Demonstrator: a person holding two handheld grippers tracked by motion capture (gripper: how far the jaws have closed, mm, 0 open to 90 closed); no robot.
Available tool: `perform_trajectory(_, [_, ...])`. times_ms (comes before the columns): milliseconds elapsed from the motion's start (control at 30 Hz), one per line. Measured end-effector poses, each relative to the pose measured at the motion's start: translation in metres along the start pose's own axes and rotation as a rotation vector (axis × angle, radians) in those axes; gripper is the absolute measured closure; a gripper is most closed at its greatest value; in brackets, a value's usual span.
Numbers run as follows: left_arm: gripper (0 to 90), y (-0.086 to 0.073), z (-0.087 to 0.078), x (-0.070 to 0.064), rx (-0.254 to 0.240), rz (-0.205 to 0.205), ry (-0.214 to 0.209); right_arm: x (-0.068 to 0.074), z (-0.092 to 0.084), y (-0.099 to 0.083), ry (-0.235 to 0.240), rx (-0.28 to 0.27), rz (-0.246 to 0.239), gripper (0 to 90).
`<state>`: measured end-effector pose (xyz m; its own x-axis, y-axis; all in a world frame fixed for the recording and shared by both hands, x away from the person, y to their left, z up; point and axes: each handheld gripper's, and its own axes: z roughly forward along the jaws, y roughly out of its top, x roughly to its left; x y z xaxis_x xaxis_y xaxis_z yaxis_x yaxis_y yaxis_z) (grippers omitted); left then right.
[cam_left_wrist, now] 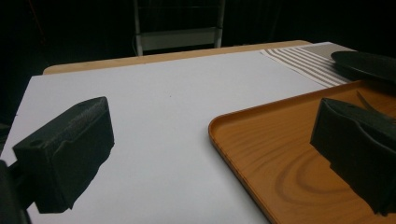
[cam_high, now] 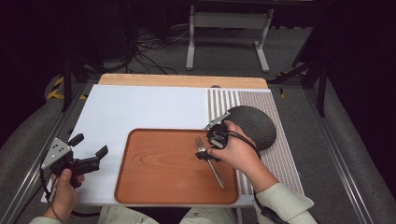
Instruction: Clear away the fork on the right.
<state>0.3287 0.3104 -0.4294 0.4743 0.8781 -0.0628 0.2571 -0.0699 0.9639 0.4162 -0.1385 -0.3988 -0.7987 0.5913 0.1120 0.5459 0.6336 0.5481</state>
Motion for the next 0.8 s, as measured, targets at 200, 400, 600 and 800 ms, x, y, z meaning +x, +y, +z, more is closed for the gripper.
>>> perform_trajectory(200, [0.2, 0.0, 0.0, 0.0, -0.001, 0.0, 0.0, 0.002, 0.005, 0.007, 0.023, -0.068, -0.099, 23.5])
perform_trajectory(400, [0.2, 0.0, -0.001, 0.001, -0.002, -0.001, 0.0, -0.002, 0.015, 0.013, 0.033, -0.104, -0.177, 42.1])
perform_trajectory(600, [0.2, 0.0, -0.001, 0.001, -0.003, -0.001, 0.0, -0.008, 0.027, 0.016, 0.032, -0.109, -0.247, 63.1])
perform_trajectory(800, [0.2, 0.0, 0.0, 0.001, -0.006, 0.001, 0.001, -0.013, 0.04, 0.014, 0.025, -0.105, -0.26, 78.3])
